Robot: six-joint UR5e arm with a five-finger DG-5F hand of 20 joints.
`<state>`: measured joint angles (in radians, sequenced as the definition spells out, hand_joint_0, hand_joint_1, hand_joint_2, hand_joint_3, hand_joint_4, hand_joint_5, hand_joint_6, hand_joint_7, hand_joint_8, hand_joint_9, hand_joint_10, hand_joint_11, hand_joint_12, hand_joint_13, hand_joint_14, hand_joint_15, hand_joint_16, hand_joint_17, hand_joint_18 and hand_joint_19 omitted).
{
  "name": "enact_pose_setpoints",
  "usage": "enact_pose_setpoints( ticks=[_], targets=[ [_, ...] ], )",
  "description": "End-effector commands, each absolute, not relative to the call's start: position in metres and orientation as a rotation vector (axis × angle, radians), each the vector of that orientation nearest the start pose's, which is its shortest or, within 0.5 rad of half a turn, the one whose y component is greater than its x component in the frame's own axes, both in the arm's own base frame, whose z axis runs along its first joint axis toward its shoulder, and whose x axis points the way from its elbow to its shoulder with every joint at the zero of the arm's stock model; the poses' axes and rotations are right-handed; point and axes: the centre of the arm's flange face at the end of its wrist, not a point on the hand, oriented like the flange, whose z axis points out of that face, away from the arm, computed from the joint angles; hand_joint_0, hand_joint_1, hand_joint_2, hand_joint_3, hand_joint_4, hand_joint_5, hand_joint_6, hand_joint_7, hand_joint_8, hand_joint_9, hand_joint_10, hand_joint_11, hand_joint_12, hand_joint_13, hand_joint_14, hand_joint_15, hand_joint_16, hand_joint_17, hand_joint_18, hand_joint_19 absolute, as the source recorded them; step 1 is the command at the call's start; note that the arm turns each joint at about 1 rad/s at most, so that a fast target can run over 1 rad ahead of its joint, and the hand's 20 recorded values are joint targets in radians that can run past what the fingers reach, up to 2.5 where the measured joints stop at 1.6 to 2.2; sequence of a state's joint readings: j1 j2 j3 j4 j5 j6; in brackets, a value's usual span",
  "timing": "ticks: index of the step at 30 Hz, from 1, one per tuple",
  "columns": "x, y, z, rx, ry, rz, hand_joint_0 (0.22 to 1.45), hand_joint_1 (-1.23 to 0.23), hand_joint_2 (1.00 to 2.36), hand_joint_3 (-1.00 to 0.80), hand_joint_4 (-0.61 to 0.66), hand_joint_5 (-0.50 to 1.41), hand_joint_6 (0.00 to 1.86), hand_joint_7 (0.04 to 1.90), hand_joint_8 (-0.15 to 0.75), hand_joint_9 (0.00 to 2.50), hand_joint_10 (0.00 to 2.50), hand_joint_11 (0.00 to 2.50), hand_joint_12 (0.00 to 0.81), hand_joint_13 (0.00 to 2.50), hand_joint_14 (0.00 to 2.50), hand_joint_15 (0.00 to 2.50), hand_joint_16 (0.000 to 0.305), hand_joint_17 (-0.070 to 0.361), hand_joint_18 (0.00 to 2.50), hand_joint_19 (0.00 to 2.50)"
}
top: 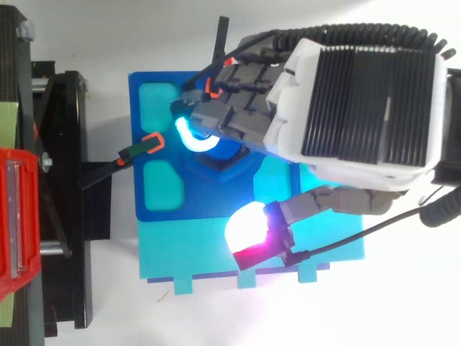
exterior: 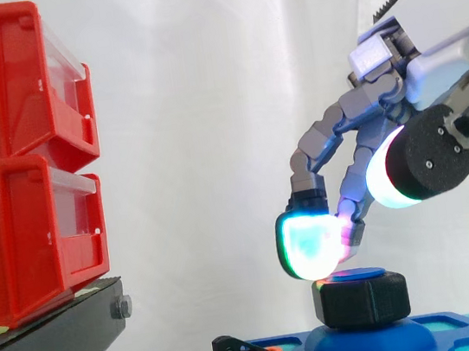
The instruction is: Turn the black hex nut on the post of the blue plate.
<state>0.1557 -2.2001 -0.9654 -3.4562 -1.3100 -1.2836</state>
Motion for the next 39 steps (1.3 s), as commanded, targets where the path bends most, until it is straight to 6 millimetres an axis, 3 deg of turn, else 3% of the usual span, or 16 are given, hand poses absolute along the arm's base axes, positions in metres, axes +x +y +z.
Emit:
enact_pose_setpoints(
  ticks=[1,21,28,39],
  targets=[
    [0.714,-0.053,0.375,0.304,1.871,0.049,0.52,-0.43,1.00,-0.50,0.31,-0.16,0.50,0.89,0.347,0.70,0.00,0.13,0.427,0.64,0.01,0.11,0.062,0.139,0.51,0.23],
    [0.727,-0.059,0.375,0.280,1.781,0.121,0.52,-0.43,1.00,-0.50,0.31,-0.16,0.50,0.88,0.350,0.70,0.00,0.12,0.428,0.63,0.00,0.11,0.062,0.139,0.50,0.22],
    [0.731,-0.051,0.348,0.277,1.732,0.134,0.51,-0.43,1.00,-0.50,0.30,-0.16,0.50,0.87,0.338,0.67,0.00,0.10,0.423,0.60,0.00,0.09,0.062,0.139,0.47,0.20],
    [0.733,-0.050,0.338,0.274,1.743,0.132,0.48,-0.38,1.00,-0.50,0.27,-0.17,0.50,0.74,0.301,0.43,0.00,0.00,0.414,0.35,0.00,0.00,0.063,0.141,0.25,0.08]
  ],
)
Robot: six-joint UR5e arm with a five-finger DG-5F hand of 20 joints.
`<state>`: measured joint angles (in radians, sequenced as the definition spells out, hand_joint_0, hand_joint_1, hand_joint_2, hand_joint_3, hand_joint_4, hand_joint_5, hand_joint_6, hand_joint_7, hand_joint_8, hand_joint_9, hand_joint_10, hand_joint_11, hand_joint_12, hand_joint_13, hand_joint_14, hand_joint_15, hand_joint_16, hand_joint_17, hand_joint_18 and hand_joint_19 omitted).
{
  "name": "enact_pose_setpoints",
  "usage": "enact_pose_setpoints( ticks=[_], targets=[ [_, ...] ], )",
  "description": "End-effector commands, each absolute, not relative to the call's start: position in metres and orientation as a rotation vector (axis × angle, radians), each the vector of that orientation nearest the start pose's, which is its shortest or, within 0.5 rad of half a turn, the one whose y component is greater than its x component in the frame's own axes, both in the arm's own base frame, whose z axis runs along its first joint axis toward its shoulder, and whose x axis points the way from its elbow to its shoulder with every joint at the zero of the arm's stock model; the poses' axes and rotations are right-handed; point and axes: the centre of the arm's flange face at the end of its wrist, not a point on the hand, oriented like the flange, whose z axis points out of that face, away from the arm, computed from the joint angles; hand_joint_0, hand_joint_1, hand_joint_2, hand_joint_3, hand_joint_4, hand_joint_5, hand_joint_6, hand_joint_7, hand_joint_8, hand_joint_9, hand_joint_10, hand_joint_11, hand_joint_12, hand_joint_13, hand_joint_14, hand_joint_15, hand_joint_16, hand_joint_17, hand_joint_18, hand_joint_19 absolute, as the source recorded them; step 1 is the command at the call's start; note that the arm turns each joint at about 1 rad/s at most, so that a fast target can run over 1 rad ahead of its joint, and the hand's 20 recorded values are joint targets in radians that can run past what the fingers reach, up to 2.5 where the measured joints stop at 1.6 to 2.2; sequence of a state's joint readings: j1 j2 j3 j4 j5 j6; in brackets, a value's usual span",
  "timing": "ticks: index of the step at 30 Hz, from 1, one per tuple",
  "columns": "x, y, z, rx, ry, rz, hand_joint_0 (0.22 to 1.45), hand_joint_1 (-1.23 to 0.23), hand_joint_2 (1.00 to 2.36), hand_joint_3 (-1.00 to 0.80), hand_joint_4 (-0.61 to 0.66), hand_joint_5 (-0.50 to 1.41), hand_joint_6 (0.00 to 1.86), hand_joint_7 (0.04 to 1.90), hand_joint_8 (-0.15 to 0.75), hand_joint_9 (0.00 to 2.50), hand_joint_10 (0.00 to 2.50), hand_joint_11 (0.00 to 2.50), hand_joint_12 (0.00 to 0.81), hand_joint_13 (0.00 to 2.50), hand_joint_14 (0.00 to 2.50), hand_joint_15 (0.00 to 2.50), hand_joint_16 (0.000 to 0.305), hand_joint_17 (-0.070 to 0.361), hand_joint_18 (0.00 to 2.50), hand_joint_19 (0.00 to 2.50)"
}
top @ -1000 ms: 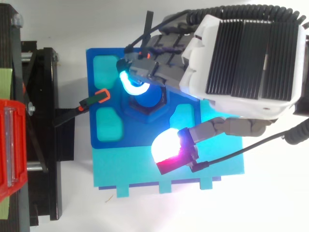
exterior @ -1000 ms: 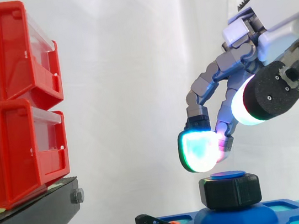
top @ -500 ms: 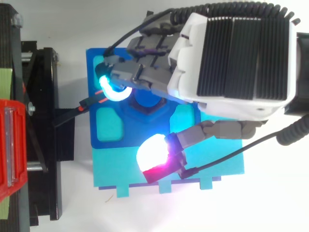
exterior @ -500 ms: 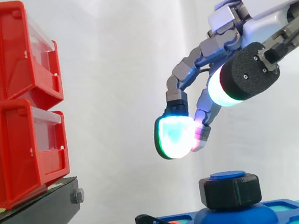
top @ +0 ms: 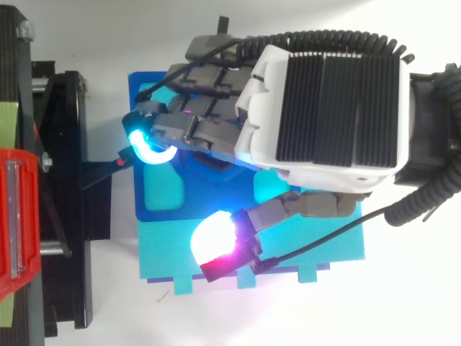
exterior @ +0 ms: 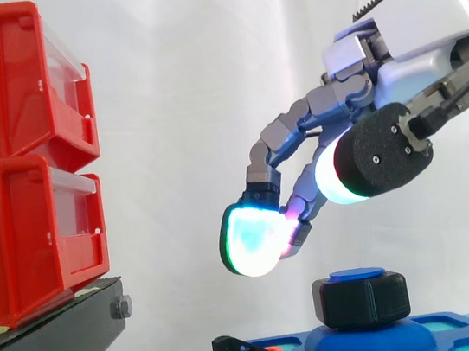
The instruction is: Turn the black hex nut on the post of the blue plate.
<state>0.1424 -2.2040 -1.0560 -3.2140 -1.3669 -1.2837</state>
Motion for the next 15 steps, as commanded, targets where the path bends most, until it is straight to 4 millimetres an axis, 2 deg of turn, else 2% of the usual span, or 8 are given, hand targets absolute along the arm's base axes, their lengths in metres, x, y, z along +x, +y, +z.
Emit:
enact_pose_setpoints(
  ticks=[1,5,15],
  targets=[
    [0.733,-0.050,0.338,0.273,1.744,0.131,0.48,-0.37,1.00,-0.50,0.27,-0.17,0.50,0.73,0.296,0.40,0.00,0.00,0.418,0.32,0.00,0.00,0.063,0.141,0.22,0.07],
    [0.732,-0.049,0.333,0.270,1.766,0.129,0.47,-0.31,1.00,-0.50,0.27,-0.17,0.50,0.73,0.281,0.29,0.00,0.00,0.423,0.25,0.00,0.00,0.064,0.143,0.13,0.05],
    [0.727,-0.050,0.328,0.267,1.814,0.118,0.47,-0.26,1.00,-0.50,0.27,-0.16,0.50,0.74,0.268,0.26,0.00,0.00,0.420,0.20,0.00,0.00,0.063,0.143,0.07,0.03]
  ],
)
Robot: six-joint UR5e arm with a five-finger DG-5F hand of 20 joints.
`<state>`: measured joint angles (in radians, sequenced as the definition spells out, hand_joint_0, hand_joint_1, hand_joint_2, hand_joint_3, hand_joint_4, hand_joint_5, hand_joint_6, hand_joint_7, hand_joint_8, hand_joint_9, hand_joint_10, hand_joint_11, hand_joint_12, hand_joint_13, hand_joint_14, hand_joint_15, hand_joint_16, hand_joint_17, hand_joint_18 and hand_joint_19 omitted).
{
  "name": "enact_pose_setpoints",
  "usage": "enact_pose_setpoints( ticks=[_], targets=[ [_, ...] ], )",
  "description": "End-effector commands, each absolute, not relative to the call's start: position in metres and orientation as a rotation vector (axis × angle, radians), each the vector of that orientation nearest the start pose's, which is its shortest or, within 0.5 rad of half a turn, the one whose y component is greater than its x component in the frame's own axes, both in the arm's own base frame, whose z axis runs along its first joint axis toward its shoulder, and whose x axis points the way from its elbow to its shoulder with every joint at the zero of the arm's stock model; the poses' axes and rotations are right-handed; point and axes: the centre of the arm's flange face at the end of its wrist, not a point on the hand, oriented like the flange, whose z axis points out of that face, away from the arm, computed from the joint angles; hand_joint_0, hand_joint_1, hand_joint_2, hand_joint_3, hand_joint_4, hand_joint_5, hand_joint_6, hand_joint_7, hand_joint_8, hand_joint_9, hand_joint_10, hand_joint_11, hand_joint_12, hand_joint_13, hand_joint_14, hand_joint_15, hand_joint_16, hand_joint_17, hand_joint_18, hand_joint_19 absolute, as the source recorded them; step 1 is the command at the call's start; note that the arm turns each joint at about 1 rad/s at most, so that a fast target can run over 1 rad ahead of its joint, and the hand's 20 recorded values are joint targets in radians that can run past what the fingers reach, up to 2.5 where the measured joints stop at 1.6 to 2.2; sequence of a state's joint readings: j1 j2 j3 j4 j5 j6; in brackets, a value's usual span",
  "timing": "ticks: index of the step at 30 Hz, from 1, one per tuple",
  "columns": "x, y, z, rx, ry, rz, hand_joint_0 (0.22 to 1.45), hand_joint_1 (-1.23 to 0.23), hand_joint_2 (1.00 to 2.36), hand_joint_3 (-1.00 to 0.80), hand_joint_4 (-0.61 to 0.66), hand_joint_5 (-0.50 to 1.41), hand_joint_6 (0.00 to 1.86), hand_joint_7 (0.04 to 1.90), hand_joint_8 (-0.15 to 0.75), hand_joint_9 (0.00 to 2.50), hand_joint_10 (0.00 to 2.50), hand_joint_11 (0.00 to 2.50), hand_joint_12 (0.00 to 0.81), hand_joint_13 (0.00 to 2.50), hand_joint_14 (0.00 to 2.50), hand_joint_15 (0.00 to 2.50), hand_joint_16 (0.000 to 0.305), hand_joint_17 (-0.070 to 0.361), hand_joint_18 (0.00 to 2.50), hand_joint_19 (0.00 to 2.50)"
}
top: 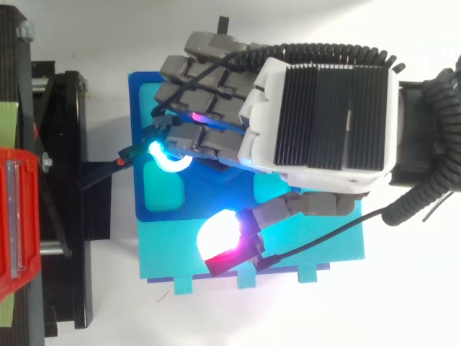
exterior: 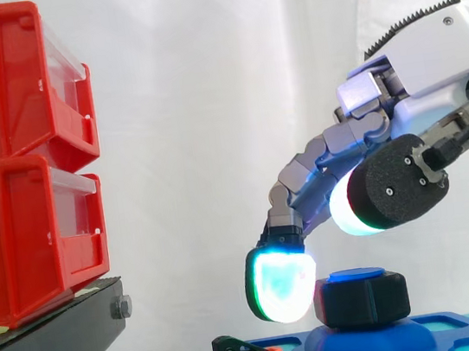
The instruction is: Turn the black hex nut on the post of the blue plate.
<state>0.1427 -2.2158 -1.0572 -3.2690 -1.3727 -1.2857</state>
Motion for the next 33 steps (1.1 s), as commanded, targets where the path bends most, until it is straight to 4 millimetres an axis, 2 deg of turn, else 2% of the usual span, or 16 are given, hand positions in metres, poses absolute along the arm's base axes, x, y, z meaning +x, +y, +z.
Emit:
enact_pose_setpoints(
  ticks=[1,20,33],
  targets=[
    [0.727,-0.050,0.328,0.267,1.816,0.118,0.47,-0.26,1.00,-0.50,0.27,-0.16,0.50,0.75,0.267,0.26,0.00,0.00,0.419,0.20,0.00,0.00,0.063,0.143,0.07,0.04],
    [0.725,-0.060,0.327,0.262,1.825,0.094,0.48,-0.26,1.00,-0.50,0.29,-0.15,0.50,0.80,0.282,0.29,0.00,0.00,0.425,0.24,0.00,0.00,0.063,0.142,0.09,0.05],
    [0.722,-0.086,0.327,0.238,1.832,0.105,0.48,-0.27,1.00,-0.50,0.29,-0.15,0.50,0.80,0.287,0.31,0.00,0.00,0.427,0.26,0.00,0.00,0.063,0.142,0.12,0.07]
  ],
)
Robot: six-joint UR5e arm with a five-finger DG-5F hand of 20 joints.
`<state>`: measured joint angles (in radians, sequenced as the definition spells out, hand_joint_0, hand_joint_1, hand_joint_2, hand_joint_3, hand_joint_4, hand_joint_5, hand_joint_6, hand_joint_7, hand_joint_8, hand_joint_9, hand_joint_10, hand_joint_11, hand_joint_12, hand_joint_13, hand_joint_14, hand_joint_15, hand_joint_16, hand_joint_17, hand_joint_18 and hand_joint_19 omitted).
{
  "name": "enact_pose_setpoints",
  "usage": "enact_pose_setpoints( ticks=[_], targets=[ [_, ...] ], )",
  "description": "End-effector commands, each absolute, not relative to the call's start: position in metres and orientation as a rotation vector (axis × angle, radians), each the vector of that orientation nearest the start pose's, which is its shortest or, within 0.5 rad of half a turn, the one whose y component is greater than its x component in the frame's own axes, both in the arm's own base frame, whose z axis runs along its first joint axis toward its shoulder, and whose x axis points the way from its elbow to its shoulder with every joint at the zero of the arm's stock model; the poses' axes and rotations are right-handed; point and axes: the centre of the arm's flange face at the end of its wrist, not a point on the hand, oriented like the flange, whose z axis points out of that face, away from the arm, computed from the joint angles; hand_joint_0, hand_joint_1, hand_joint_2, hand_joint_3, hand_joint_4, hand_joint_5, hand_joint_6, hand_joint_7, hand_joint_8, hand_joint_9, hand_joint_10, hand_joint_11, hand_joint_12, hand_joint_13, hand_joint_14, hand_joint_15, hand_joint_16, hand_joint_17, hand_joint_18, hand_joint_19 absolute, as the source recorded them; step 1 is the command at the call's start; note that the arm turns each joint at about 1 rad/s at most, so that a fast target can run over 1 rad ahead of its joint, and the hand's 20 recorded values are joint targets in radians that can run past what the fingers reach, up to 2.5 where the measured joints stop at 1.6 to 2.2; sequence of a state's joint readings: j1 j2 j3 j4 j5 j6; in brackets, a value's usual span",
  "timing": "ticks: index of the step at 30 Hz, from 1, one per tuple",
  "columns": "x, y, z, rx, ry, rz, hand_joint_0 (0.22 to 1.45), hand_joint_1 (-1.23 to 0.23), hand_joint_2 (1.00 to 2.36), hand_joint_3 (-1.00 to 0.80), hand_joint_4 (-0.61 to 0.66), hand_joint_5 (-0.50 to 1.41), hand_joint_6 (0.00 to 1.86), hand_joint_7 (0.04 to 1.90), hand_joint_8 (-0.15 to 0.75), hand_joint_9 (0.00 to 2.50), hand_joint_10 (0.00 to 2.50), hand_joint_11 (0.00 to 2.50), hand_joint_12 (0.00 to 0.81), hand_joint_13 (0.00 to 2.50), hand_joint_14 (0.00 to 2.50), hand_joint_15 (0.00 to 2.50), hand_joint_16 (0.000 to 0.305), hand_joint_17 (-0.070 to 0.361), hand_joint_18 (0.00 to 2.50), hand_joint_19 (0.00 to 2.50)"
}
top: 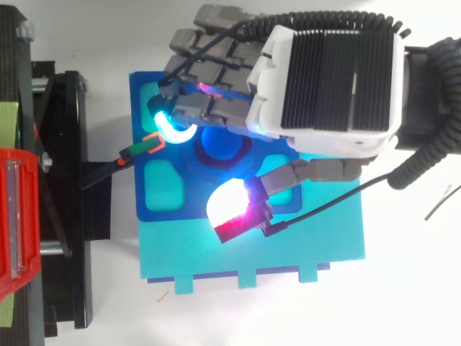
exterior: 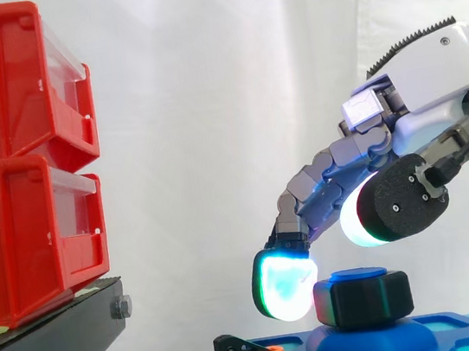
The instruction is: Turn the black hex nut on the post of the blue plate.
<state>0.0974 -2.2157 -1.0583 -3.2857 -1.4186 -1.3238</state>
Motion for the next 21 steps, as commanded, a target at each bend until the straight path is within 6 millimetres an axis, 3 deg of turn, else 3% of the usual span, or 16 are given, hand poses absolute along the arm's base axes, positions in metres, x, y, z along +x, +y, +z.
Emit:
enact_pose_setpoints(
  ticks=[1,8,15,21],
  targets=[
    [0.721,-0.089,0.328,0.237,1.829,0.109,0.48,-0.27,1.00,-0.50,0.29,-0.15,0.50,0.80,0.287,0.31,0.00,0.00,0.427,0.26,0.00,0.00,0.063,0.142,0.12,0.07],
    [0.724,-0.096,0.335,0.238,1.810,0.119,0.48,-0.28,1.00,-0.50,0.30,-0.15,0.50,0.80,0.288,0.31,0.00,0.00,0.427,0.27,0.00,0.00,0.063,0.142,0.13,0.07],
    [0.728,-0.094,0.356,0.237,1.793,0.124,0.48,-0.29,1.00,-0.50,0.30,-0.15,0.50,0.80,0.294,0.32,0.00,0.00,0.429,0.27,0.00,0.00,0.063,0.142,0.14,0.07],
    [0.732,-0.089,0.361,0.233,1.765,0.130,0.48,-0.30,1.00,-0.50,0.30,-0.15,0.50,0.80,0.296,0.33,0.00,0.00,0.428,0.28,0.00,0.00,0.063,0.142,0.15,0.07]
  ],
)
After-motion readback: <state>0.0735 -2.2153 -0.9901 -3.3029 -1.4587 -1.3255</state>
